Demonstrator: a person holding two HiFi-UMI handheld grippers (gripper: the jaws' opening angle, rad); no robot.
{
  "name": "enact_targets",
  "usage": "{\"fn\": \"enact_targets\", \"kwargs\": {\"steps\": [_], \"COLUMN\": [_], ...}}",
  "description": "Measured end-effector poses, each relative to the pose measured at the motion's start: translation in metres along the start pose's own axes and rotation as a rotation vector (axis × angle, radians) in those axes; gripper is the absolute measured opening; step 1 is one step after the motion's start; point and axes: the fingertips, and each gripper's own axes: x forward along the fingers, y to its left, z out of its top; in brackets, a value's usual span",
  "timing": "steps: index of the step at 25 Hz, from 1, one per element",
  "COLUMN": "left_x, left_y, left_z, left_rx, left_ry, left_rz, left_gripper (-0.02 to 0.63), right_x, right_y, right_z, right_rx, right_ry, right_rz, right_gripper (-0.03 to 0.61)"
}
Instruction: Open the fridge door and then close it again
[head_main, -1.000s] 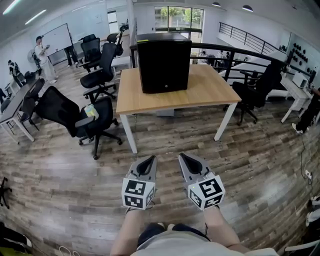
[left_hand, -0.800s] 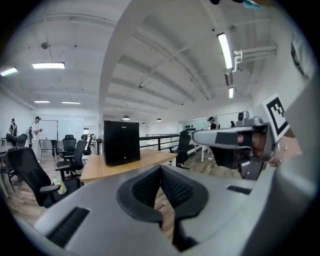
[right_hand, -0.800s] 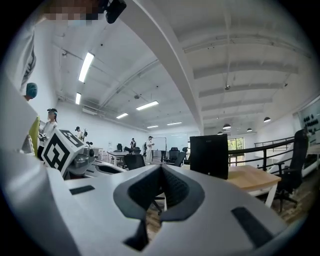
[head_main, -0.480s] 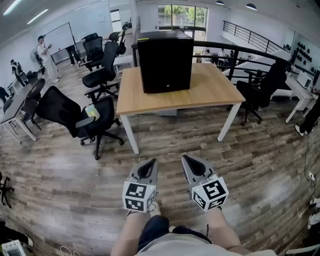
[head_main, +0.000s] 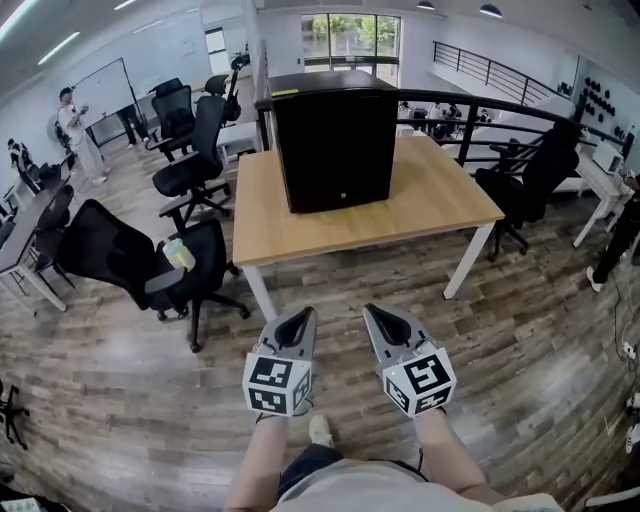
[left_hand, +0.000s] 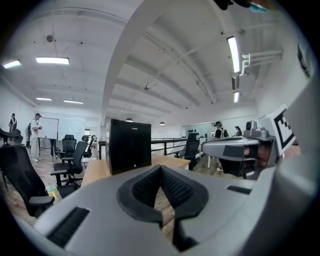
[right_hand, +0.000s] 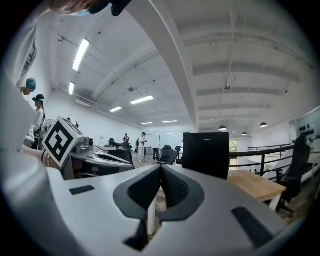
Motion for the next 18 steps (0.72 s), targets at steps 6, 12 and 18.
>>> {"fn": "enact_targets", "kwargs": {"steps": [6, 12, 18], "left_x": [0.047, 0.089, 0.135], "left_y": [0.085, 0.134, 0.168], "left_z": [0.023, 0.017, 0.008], "left_rx": [0.017, -0.008, -0.036], "left_ry": [-0.014, 0.011, 0.031], "left_rz": [-0.028, -0.058, -0.065], "left_gripper": [0.005, 0.005, 0.005], "right_x": [0.102, 0.159, 0.214], "right_y": [-0.016, -0.03, -0.053], "right_z": [0.018, 0.015, 0.009], "right_rx": [-0.002, 0.008, 0.01], "right_ry": [-0.019, 0.001, 0.008], "right_rz": [-0.044, -0.076, -0.067], "right_gripper": [-0.003, -0.002, -0.002]}}
